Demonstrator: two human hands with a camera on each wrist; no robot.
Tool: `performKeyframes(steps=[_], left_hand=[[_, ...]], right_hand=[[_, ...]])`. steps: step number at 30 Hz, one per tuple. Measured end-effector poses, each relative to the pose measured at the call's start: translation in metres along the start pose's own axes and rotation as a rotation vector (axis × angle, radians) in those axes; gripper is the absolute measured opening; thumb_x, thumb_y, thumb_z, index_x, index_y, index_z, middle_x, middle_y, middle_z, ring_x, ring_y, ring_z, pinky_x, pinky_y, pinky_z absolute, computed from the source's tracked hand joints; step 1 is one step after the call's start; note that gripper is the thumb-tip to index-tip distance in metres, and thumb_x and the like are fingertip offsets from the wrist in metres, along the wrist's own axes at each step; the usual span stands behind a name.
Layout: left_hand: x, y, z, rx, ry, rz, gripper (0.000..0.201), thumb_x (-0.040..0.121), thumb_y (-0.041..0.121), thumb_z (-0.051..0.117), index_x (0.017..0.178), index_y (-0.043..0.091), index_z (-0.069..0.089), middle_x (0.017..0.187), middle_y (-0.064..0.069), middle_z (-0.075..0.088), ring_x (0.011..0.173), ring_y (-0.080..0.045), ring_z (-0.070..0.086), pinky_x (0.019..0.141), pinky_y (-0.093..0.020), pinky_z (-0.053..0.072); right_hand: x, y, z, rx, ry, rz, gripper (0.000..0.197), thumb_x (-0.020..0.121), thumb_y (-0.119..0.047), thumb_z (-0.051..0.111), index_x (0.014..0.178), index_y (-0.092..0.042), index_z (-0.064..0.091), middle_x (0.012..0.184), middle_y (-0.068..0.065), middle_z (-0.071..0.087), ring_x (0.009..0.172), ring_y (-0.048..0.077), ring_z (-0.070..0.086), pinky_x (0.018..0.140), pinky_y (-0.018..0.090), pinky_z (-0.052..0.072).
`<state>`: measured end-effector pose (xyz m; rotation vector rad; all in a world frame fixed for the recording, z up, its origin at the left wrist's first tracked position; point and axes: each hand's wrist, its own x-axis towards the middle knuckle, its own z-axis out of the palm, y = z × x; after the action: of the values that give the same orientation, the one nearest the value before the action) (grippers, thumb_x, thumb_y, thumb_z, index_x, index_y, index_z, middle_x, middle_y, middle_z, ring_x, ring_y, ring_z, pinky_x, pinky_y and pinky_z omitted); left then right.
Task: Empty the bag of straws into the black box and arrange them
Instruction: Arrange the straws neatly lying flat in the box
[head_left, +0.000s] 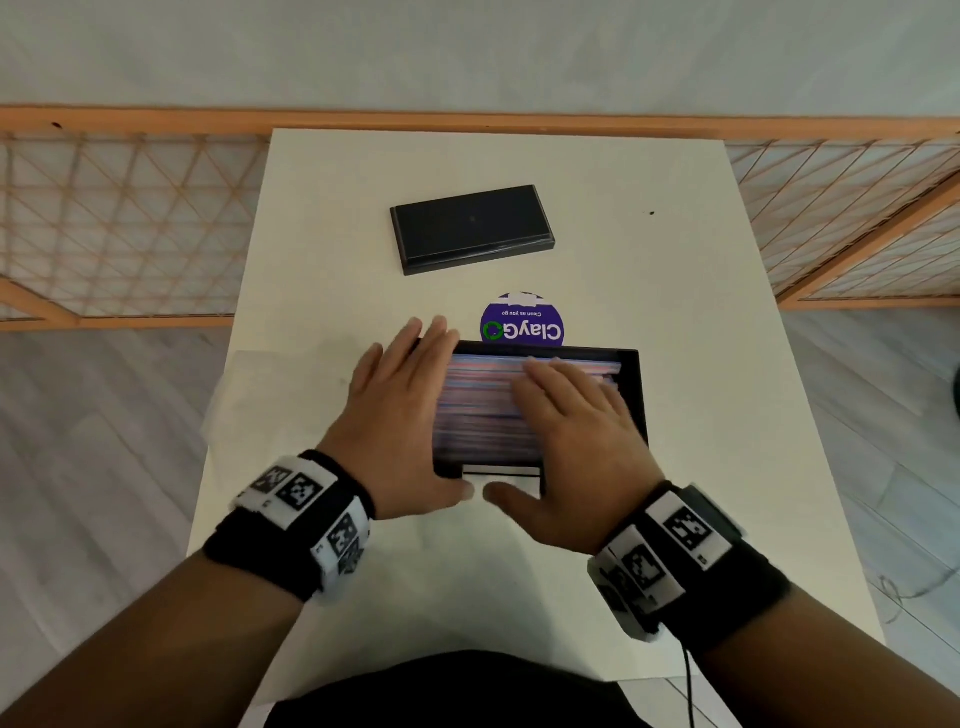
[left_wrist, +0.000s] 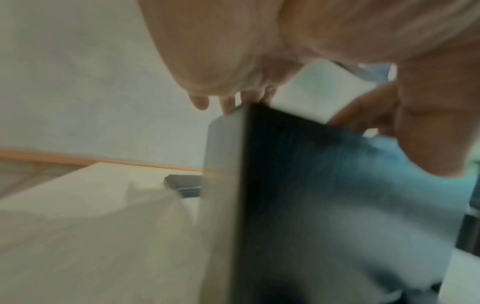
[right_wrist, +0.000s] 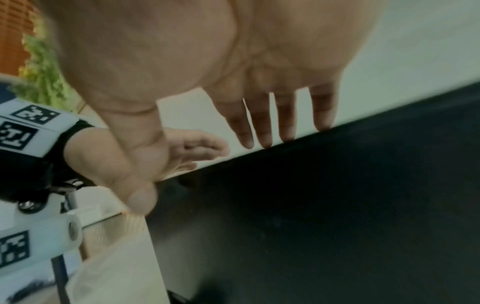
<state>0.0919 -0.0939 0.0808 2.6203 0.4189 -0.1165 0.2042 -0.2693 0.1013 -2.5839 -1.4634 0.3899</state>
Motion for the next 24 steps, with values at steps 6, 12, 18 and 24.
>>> performKeyframes(steps=[6, 12, 18, 24], left_hand=[[0.009, -0.008, 0.022, 0.036, 0.039, -0.037, 0.135, 0.064, 0.057, 0.081, 0.16, 0.014, -0.003, 0.171, -0.004, -0.001, 0.157, -0.019, -0.008, 0.128, -0.041, 0.005], [0.009, -0.01, 0.025, 0.007, 0.06, -0.033, 0.138, 0.062, 0.055, 0.086, 0.161, 0.013, -0.002, 0.171, -0.004, 0.002, 0.157, -0.018, -0.007, 0.126, -0.038, 0.006], [0.01, -0.01, 0.024, 0.037, 0.038, -0.027, 0.136, 0.066, 0.055, 0.083, 0.16, 0.012, -0.005, 0.171, -0.005, -0.001, 0.157, -0.02, -0.009, 0.128, -0.043, 0.009], [0.012, -0.012, 0.026, 0.118, 0.016, -0.005, 0.126, 0.071, 0.06, 0.075, 0.161, 0.013, 0.0, 0.171, -0.008, -0.003, 0.157, -0.026, -0.009, 0.127, -0.044, 0.007]], right_hand=[[0.018, -0.013, 0.022, -0.151, -0.342, -0.005, 0.118, 0.076, -0.078, 0.047, 0.154, -0.011, -0.01, 0.164, 0.008, -0.015, 0.15, 0.028, -0.015, 0.119, 0.058, -0.001], [0.024, -0.012, 0.017, -0.08, -0.275, -0.002, 0.111, 0.079, -0.077, 0.044, 0.155, -0.014, -0.005, 0.165, 0.004, -0.011, 0.151, 0.025, -0.011, 0.121, 0.056, 0.001], [0.023, -0.017, 0.019, -0.125, -0.358, -0.152, 0.101, 0.081, -0.075, 0.045, 0.156, -0.023, 0.001, 0.165, -0.001, -0.009, 0.15, 0.027, -0.014, 0.118, 0.061, -0.007], [0.013, -0.019, 0.021, 0.013, -0.285, -0.191, 0.074, 0.086, -0.057, 0.056, 0.149, -0.026, 0.032, 0.161, -0.004, 0.025, 0.152, 0.026, 0.009, 0.118, 0.063, 0.007]])
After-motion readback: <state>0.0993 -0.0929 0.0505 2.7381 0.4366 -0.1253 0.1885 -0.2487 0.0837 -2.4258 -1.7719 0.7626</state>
